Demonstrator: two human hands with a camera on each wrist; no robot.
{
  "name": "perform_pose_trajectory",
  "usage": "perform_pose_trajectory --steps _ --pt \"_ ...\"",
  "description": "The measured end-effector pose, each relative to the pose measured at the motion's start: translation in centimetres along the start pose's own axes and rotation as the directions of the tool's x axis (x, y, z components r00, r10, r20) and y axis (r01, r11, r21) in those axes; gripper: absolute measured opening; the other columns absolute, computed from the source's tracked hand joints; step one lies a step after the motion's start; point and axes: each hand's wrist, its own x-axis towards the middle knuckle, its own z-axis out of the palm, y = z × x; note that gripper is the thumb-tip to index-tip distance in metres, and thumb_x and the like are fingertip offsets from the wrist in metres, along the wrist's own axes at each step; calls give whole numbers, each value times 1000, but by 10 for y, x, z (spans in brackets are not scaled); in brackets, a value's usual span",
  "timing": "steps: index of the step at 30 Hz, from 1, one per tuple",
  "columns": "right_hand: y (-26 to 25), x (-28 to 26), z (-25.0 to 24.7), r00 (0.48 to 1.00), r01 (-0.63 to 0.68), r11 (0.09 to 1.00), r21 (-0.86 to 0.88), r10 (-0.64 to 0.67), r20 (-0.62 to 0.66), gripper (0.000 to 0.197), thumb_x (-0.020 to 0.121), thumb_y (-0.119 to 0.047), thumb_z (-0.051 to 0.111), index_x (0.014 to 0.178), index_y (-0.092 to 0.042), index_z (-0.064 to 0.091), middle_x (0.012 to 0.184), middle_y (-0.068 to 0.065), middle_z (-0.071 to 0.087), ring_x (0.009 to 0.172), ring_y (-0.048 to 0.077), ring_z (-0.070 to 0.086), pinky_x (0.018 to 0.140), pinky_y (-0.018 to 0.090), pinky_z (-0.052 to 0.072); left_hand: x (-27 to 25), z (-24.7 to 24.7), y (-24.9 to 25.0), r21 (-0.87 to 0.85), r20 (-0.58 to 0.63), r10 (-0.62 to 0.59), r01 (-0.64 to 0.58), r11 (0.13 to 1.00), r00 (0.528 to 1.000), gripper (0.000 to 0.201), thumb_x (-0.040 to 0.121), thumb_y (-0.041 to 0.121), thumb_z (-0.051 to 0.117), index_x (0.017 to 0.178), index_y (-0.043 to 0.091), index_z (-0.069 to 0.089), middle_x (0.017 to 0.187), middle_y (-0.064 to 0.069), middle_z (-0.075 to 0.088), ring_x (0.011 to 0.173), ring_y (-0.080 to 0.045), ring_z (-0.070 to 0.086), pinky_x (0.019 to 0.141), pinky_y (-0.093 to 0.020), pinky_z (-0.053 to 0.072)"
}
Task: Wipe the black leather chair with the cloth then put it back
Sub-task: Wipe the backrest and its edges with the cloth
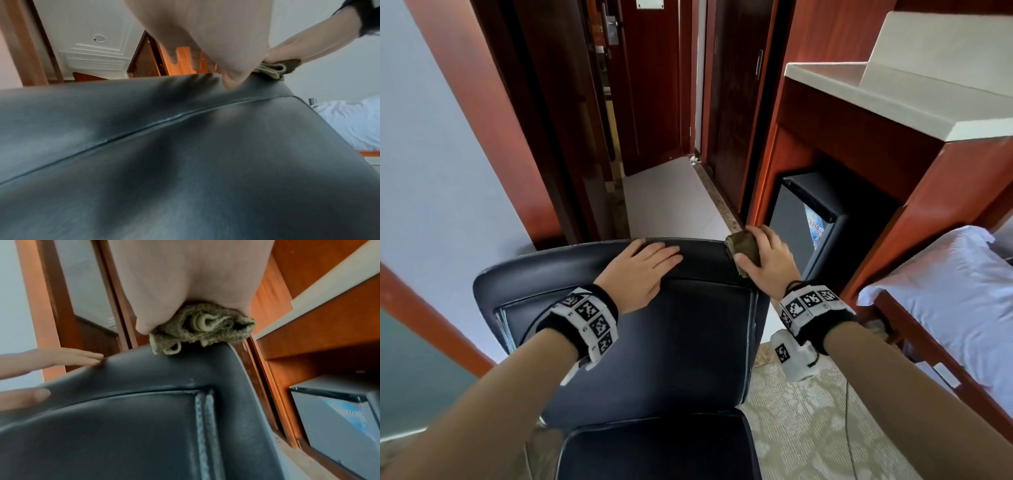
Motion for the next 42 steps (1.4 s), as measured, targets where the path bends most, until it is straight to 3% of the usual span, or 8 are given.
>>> perform_pose_trajectory --steps 3,7,11,17,26,32,37,42 --pt "4 -1 -2 1000 -28 995 -91 30 11 58 92 -45 47 144 -28 27 148 7 27 128 34 32 107 46 30 -5 8 -3 5 36 -23 23 1000 999 66 69 27 74 130 9 54 134 -12 54 118 -28 56 97 -47 42" --pt "7 -6 1 987 -158 987 -34 158 -23 57 93 -46 43 144 -31 25 148 8 26 128 39 32 106 48 31 -9 20 -2 -45 81 -87 91 995 993 63 84 39 41 140 11 40 144 -15 41 131 -31 42 106 -44 26" --pt "-11 0 6 972 -235 970 -54 233 -42 59 90 -57 37 143 -34 26 151 3 21 129 40 27 108 49 25 -4 26 7 -97 82 -138 146 984 987 73 88 39 57 147 11 24 154 -14 18 142 -32 17 112 -40 6" --pt "-25 9 16 992 -110 968 -228 91 -92 54 89 -56 41 138 -33 34 148 2 26 123 37 31 99 51 31 -6 33 22 -4 87 -230 232 973 969 84 91 52 42 149 13 -5 157 -10 -10 145 -26 -8 115 -38 -5" --pt "24 -10 13 987 49 999 7 -47 -156 48 87 -27 58 133 -24 44 145 8 30 119 39 36 101 35 27 0 26 40 -133 115 -343 356 925 932 88 87 57 45 150 14 0 158 -6 -9 145 -22 -10 115 -39 -6" --pt "3 2 8 995 -60 998 18 61 -74 46 90 -52 42 133 -38 38 147 -1 24 126 33 27 105 49 26 7 22 50 -217 133 -409 429 877 903 89 86 56 50 150 12 6 158 -6 -5 144 -23 -11 115 -41 -4" --pt "-2 8 9 993 75 986 -146 -87 -79 44 96 -42 36 139 -32 35 149 3 25 127 34 29 104 52 29 10 19 56 -176 168 -444 470 865 880 91 86 56 50 150 10 4 157 -8 -9 144 -24 -13 115 -43 -4" --pt "31 -4 8 965 232 972 -24 -233 -119 41 90 -31 54 131 -26 48 141 11 33 122 38 33 100 56 35 15 17 65 -163 205 -491 524 836 847 94 85 58 49 149 8 2 157 -9 -11 144 -25 -14 115 -45 -4"
